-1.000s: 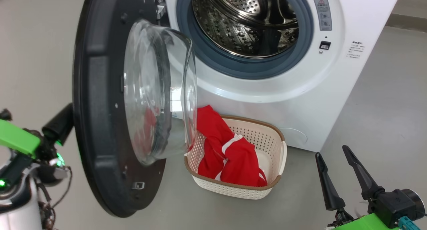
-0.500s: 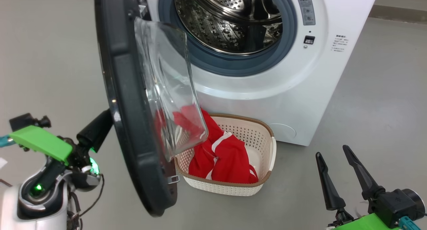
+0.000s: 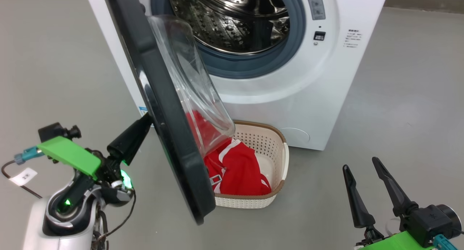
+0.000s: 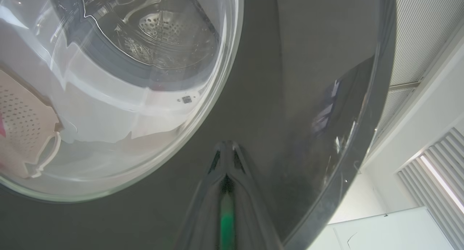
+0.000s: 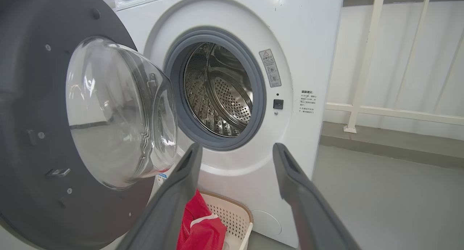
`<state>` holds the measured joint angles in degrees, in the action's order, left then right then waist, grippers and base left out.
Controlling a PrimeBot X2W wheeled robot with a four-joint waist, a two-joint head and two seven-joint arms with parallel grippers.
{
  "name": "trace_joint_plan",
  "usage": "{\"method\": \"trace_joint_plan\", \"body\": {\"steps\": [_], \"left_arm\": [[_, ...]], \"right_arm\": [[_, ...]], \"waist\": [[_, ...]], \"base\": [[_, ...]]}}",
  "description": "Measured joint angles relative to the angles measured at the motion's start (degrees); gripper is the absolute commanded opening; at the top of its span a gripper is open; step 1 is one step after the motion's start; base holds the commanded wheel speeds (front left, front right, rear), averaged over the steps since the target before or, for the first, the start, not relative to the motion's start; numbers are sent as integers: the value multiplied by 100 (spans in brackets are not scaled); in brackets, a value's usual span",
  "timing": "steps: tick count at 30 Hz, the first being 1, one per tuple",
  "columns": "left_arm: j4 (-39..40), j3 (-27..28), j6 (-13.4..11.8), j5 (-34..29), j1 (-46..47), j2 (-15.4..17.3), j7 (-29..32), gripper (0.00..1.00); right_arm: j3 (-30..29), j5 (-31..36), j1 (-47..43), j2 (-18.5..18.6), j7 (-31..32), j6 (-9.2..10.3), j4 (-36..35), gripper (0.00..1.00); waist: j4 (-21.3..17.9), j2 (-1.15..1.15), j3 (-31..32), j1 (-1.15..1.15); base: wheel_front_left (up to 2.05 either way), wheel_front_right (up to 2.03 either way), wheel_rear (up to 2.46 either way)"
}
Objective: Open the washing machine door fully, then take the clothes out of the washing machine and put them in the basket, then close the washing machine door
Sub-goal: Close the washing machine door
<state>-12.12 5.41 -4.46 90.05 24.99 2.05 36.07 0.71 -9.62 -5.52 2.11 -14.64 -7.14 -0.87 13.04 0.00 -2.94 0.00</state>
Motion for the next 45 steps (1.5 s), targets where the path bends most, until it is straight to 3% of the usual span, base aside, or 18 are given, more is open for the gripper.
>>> {"method": "trace_joint_plan", "body": {"steps": [15,26,45], "left_arm": [[-190,-456,204,405,271,11,-367,0],[-786,-839,347,534,838,-5,-848,0],[-1294,-970,683,691,1574,-21,-1115,0]], "right_arm": [[16,-88,140,0,1,0,15,100],[43,-97,144,1,0,0,16,100],[172,-88,377,2,0,0,37,100]], "waist": [[-485,0,-167,0],[-800,0,-318,0],[-1351,0,-661,0]], "base": [[0,0,0],[0,0,0],[0,0,0]]}}
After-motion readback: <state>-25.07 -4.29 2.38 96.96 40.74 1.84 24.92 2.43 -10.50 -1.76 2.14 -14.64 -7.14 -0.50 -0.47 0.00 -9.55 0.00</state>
